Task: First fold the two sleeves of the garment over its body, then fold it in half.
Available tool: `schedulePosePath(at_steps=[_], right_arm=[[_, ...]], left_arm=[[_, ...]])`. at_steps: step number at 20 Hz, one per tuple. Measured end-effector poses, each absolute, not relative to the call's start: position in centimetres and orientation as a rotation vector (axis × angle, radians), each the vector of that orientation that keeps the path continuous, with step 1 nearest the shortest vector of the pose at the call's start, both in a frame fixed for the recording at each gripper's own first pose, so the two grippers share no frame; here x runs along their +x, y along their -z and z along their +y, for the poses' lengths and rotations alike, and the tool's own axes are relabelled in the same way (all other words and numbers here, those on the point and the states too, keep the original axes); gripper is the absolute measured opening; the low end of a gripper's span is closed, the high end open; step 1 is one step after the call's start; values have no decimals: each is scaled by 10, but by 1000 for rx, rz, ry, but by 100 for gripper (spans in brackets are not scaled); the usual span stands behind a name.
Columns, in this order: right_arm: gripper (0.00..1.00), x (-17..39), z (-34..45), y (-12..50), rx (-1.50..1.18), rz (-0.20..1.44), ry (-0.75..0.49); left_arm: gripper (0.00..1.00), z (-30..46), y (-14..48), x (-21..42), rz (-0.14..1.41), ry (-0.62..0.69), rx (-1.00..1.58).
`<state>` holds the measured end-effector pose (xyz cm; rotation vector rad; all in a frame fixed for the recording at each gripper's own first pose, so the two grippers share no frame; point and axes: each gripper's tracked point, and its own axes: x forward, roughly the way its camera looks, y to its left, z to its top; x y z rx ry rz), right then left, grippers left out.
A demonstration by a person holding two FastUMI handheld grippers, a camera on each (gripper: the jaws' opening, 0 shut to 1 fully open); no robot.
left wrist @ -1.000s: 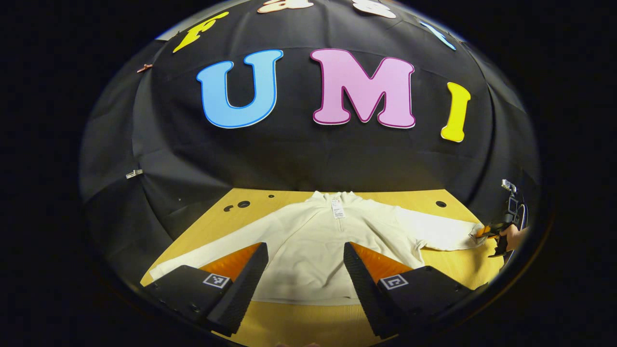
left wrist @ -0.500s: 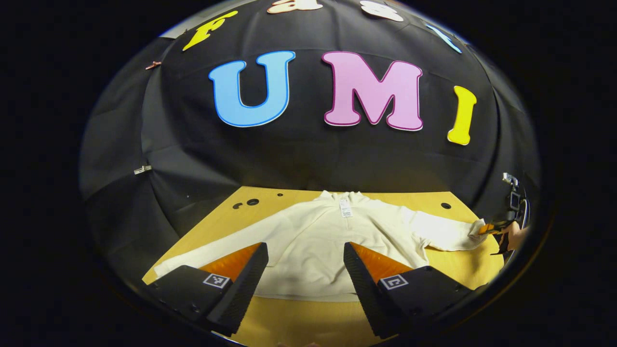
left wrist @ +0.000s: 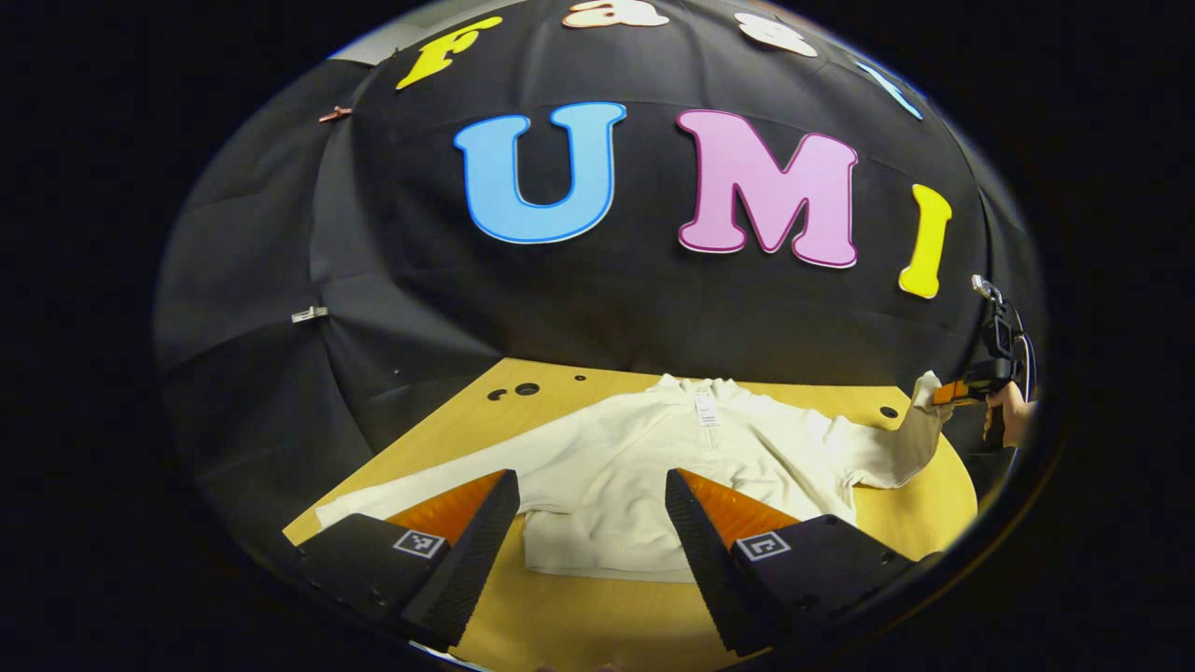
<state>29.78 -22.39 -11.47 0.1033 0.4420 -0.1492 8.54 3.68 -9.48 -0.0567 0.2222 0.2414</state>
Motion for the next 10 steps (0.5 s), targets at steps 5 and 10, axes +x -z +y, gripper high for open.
schedulePosePath(at_steps=[5,10], right_arm=[[13,331,-146,83,37,394,38],[13,357,-55,63,7,370,-75]], left_arm=[[97,64,96,69,220,-299,-105],[98,92,87,65,197,-328,-105]])
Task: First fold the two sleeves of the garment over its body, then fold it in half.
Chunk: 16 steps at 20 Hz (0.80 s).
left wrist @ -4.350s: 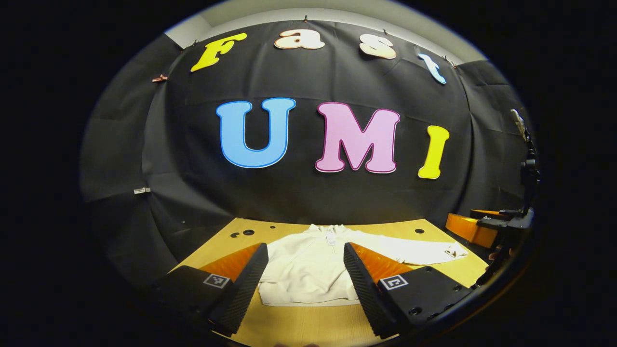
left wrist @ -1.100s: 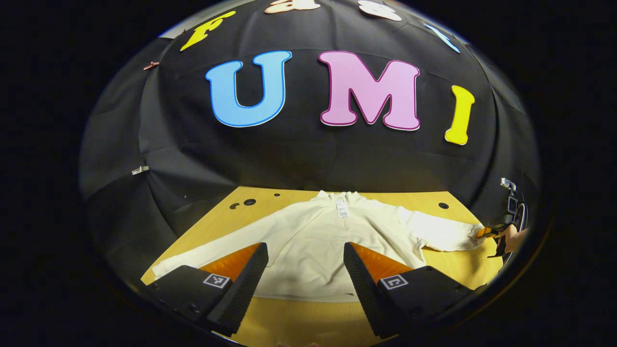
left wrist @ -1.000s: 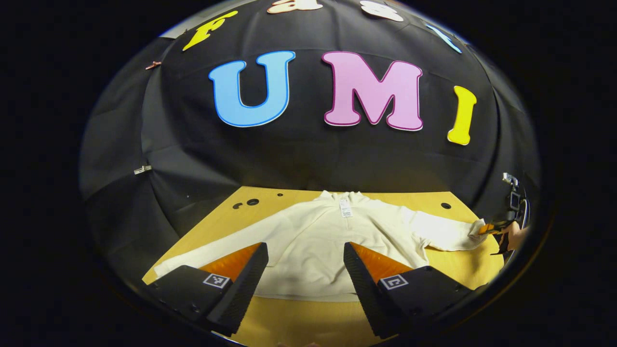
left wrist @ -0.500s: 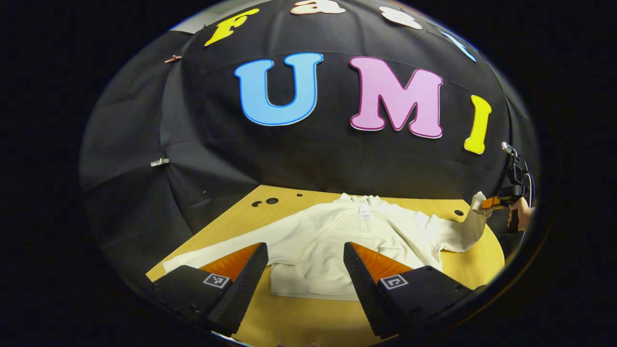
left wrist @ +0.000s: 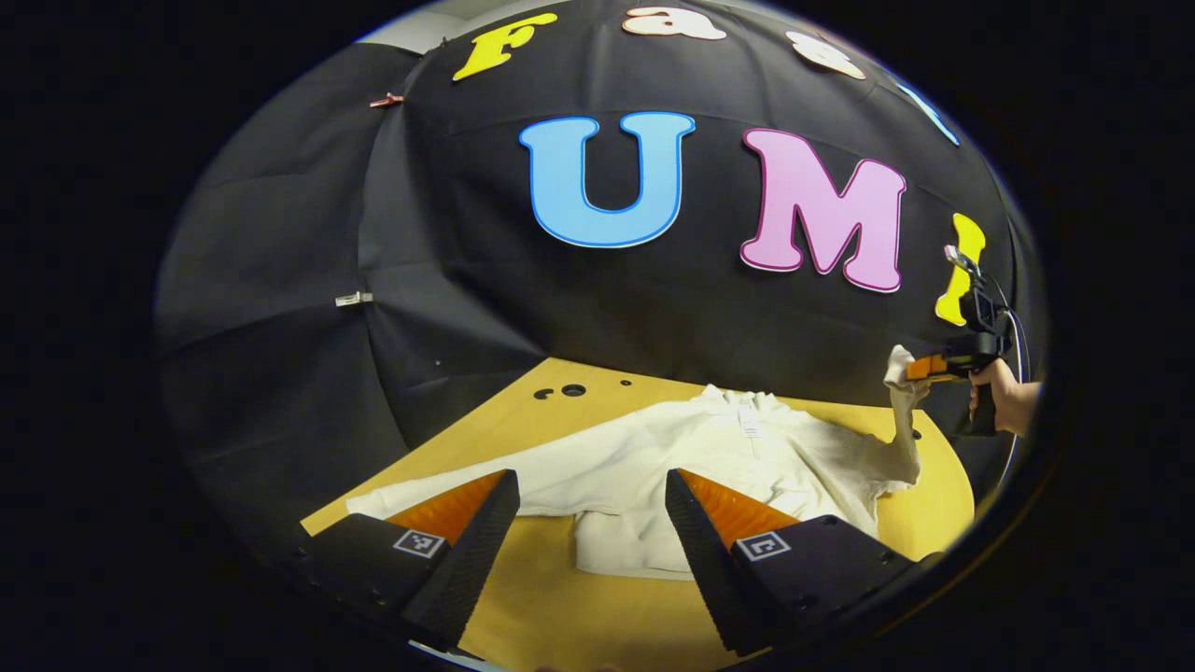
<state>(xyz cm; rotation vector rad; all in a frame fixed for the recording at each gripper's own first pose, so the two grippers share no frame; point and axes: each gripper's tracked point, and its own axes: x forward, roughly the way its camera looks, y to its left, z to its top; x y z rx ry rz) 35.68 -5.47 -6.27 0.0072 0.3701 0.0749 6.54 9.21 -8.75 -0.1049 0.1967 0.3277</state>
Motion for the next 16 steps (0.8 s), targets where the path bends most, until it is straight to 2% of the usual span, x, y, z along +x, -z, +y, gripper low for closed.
schedulePosePath(at_steps=[9,13,16], right_arm=[[13,378,149,85,-8,405,-283],[13,373,239,123,-60,450,-371],[13,368,285,157,-80,486,-394]], left_arm=[[97,154,100,41,223,-413,-153],[98,190,110,27,235,-473,-168],[98,209,121,24,253,-492,-181]])
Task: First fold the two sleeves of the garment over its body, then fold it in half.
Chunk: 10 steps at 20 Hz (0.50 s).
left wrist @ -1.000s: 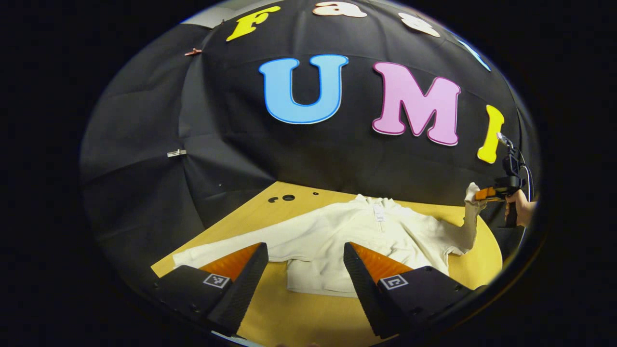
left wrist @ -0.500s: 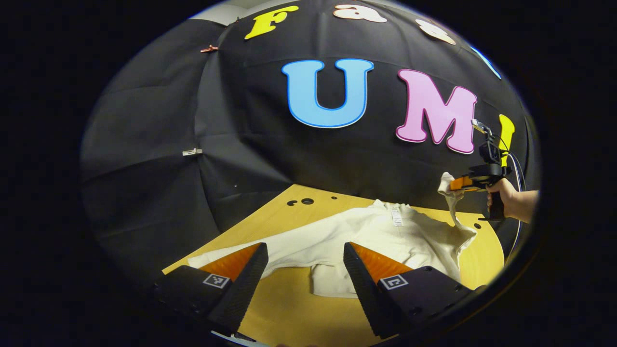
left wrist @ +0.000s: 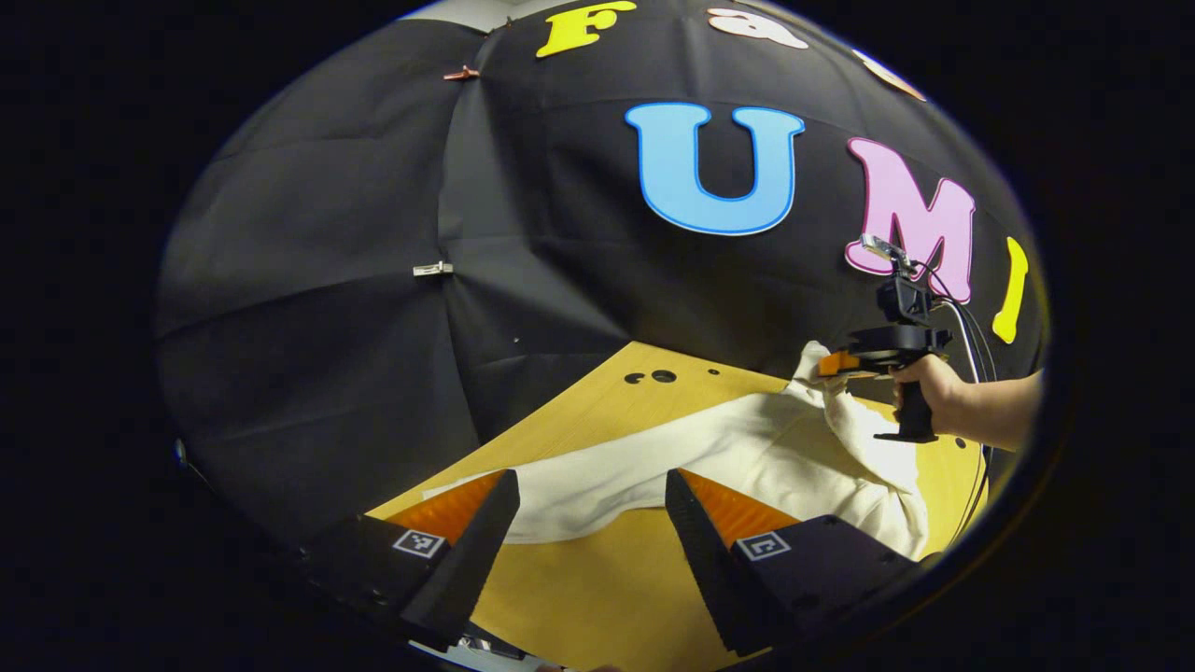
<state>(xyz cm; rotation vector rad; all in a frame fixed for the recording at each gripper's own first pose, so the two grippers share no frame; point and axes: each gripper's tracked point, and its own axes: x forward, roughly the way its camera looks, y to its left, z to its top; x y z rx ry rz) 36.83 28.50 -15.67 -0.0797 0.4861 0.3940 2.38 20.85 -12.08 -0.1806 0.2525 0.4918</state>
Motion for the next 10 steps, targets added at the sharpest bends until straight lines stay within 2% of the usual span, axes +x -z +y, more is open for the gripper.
schedulePosePath(at_steps=[5,7,8,9,10], right_arm=[[24,362,323,203,-45,576,-393],[34,352,335,208,-19,591,-412],[42,348,334,204,-15,582,-416],[36,343,334,200,-19,572,-417],[49,336,331,195,-23,563,-422]], left_arm=[[98,236,141,18,275,-535,-213],[97,246,149,15,282,-556,-231],[97,250,152,15,285,-567,-240],[97,254,158,12,288,-577,-250],[97,258,162,11,290,-589,-256]])
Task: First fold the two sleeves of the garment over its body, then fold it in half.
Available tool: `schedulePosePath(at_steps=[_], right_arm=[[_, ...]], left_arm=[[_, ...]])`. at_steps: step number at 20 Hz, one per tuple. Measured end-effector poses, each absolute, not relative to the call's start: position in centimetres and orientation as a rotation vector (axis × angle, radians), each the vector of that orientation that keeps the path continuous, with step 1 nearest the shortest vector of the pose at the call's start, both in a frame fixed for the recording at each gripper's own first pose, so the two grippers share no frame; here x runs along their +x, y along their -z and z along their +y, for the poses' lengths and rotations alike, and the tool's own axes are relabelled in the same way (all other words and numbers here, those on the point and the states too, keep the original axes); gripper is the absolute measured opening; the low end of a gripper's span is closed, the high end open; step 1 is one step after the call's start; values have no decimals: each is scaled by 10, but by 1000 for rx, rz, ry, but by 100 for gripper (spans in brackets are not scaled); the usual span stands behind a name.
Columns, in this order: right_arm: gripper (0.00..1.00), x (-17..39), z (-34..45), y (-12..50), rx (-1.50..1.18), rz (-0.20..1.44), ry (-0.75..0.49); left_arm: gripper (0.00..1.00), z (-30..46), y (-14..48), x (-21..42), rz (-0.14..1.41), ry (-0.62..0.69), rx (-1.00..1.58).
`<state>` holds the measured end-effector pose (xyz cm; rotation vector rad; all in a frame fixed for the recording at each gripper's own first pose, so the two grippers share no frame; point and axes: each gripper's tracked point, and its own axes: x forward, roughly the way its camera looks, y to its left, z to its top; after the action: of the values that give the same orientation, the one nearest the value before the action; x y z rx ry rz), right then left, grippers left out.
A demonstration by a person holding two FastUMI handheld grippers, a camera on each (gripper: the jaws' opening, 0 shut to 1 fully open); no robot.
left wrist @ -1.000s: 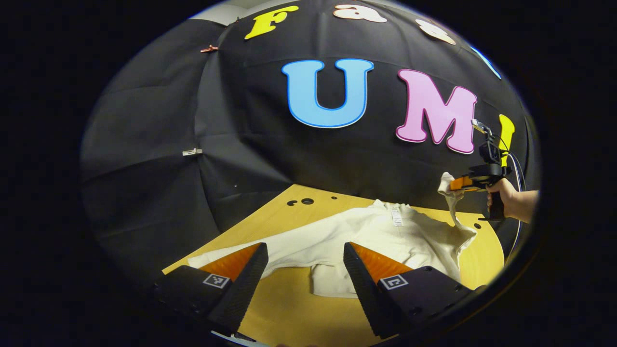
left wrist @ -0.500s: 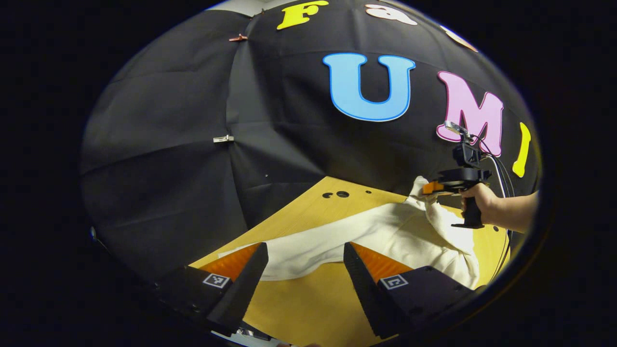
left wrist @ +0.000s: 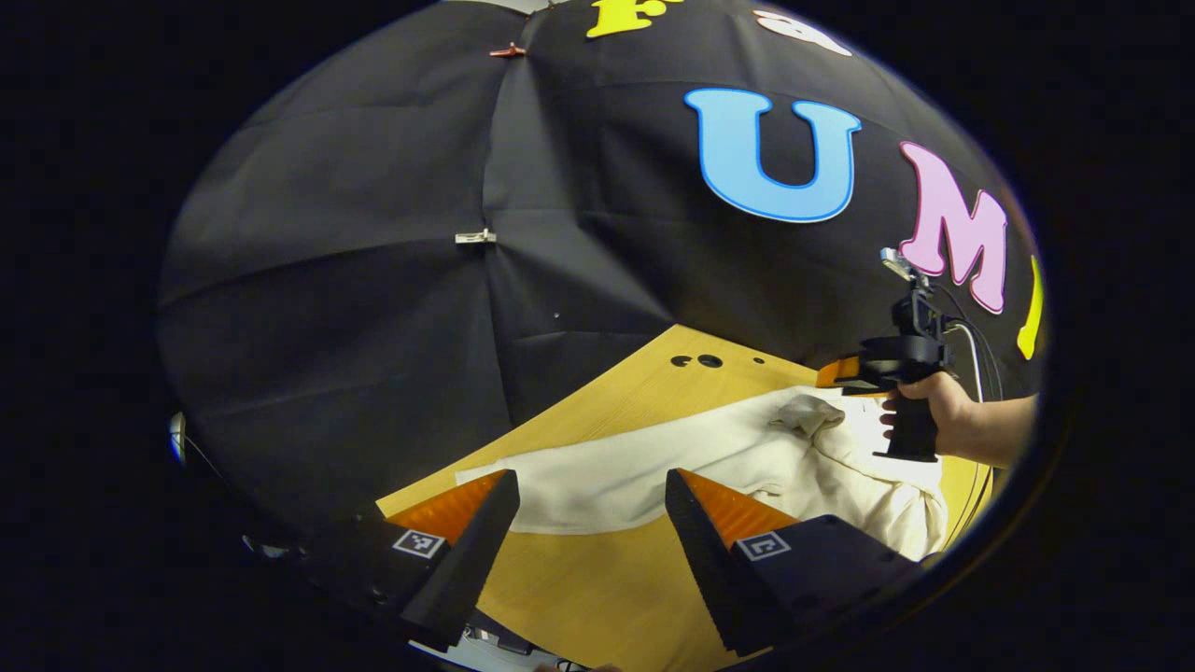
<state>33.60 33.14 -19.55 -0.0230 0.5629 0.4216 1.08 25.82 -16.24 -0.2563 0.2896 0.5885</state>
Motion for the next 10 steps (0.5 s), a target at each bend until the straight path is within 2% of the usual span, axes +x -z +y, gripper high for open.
schedulePosePath(at_steps=[2,3,4,10], right_arm=[[75,324,320,185,-21,546,-421],[80,319,309,178,-21,533,-410],[98,315,295,170,-23,518,-396],[99,298,180,117,-37,431,-246]], left_arm=[[97,271,173,7,301,-613,-274],[97,276,178,8,303,-617,-287],[97,281,184,7,308,-624,-297],[97,318,232,2,379,-688,-324]])
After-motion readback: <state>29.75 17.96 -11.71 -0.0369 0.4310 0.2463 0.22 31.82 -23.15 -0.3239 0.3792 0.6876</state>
